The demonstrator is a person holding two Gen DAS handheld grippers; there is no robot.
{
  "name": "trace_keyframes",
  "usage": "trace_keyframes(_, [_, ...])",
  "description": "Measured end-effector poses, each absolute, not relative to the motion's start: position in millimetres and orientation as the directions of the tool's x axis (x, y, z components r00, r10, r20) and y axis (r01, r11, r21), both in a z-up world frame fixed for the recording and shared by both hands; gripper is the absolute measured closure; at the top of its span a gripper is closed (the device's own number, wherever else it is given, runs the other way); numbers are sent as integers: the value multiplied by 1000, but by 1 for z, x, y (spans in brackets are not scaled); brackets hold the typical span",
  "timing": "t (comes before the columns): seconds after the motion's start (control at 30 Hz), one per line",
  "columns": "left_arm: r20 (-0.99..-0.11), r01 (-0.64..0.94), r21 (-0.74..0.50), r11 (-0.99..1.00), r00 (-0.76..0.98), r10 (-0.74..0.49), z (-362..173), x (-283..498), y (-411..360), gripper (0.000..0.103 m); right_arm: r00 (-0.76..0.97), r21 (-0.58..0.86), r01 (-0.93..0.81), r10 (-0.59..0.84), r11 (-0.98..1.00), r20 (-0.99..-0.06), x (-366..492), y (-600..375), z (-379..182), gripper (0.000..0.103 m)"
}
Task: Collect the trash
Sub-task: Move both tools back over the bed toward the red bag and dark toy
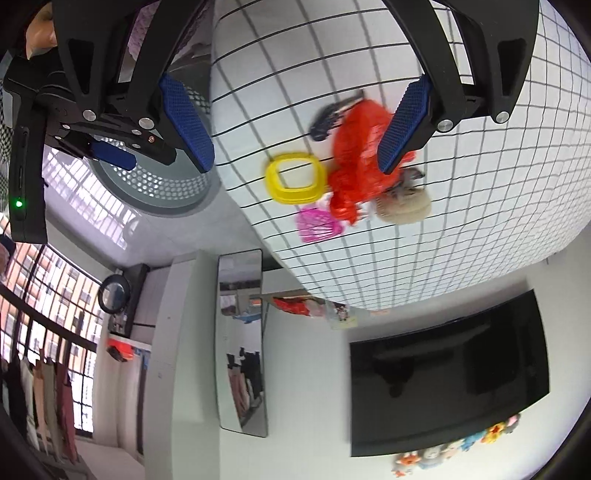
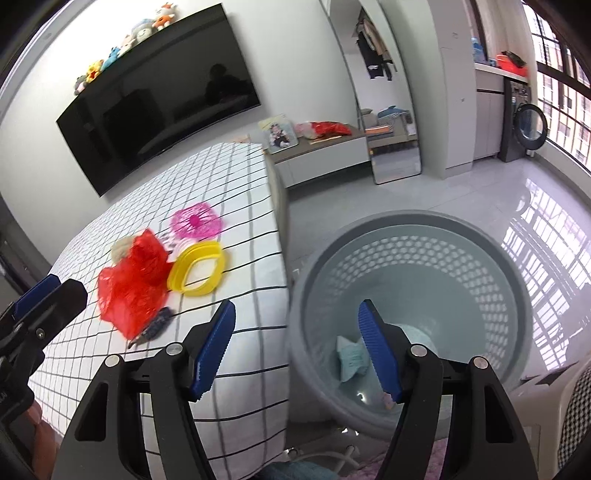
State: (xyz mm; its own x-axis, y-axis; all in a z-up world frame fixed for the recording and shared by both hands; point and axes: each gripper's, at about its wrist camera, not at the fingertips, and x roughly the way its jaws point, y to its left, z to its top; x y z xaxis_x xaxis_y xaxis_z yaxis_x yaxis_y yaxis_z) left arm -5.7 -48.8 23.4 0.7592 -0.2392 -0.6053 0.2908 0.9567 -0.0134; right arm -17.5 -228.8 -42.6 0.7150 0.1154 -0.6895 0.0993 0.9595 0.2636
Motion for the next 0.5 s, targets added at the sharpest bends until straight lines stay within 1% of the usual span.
trace_keyframes(0.2, [-612,186,-5,982,777,-150,13,-5,-3,15,705,234,30,145,972,-694,-12,-191,-40,37])
trace_keyframes(0.5, [-643,69,-28,997,763,-71,-7,4,56,15,658,190,-72,190,979,-729,-3,-140,-51,37])
